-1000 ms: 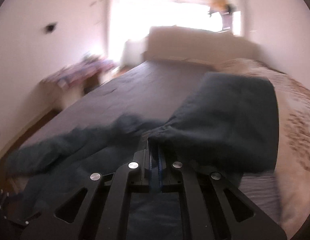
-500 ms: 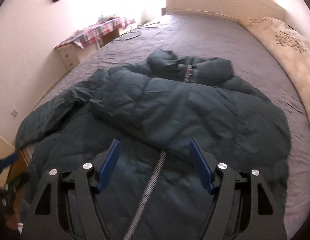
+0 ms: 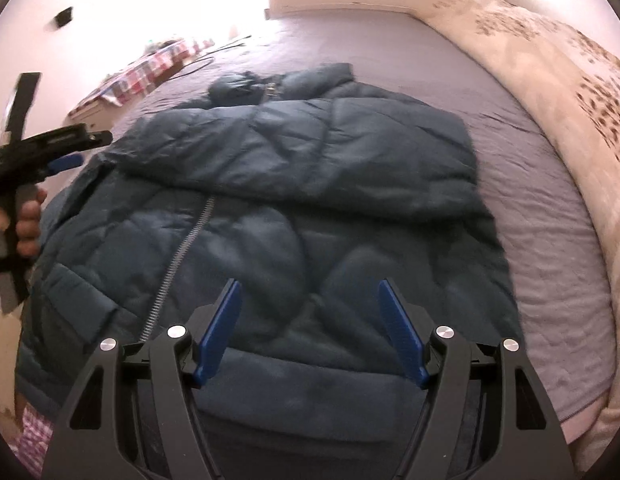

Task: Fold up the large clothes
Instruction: 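Fold the grasped sleeve across the jacket body with the right tool, release, then grasp the other sleeve with the left tool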

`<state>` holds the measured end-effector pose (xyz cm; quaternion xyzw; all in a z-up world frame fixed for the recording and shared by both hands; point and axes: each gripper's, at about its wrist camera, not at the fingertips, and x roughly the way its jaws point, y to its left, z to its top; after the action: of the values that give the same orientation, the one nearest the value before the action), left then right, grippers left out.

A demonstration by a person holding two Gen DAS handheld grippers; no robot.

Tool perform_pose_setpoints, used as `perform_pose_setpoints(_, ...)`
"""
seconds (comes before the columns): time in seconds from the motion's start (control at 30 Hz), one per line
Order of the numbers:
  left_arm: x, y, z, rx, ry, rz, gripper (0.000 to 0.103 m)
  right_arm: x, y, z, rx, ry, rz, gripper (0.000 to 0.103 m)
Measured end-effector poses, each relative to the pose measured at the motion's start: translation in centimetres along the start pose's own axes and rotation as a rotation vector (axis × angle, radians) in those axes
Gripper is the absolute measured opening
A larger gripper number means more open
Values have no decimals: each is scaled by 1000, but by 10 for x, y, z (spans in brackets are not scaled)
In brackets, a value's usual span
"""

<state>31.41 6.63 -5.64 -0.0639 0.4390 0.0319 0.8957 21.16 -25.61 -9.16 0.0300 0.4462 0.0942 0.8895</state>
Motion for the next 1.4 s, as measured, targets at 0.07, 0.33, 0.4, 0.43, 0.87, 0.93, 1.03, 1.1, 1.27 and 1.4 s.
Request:
perform_pose_setpoints(0.07,16,-5,0,-4,37,23,47,1,-13,0,44,8,5,66)
perform_pose_setpoints(0.33,41,-17,-15,23,116,123,44,8,-30,-1,100,40,-13,66)
perform_pose_setpoints(0.4,32,-13,-13,-4,121,94,50,8,-28,-1,107,44,-14,66)
perform_pose_setpoints(0.43,27,-10,-13,-21,119,75,56,7,-26,0,109,45,-11,66)
perform_pose_setpoints(0.87,-62,117,-87,-318,33,-44,78,1,28,-11,-4,69,28,66)
perform_pose_setpoints(0.93,-71,150,-104,-406,27,-72,78,1,36,-12,-24,70,31,66)
perform_pose_setpoints(1.03,-75,195,-126,-558,20,-140,78,2,51,-13,-54,75,35,66)
perform_pose_setpoints(1.1,-72,221,-137,-665,14,-179,78,3,58,-12,-65,79,39,66)
perform_pose_setpoints(1.27,-52,259,-151,-838,1,-247,76,3,75,-14,-115,80,30,66)
perform_pose_setpoints(1.4,-37,276,-156,-944,-18,-293,74,4,81,-14,-134,80,16,66)
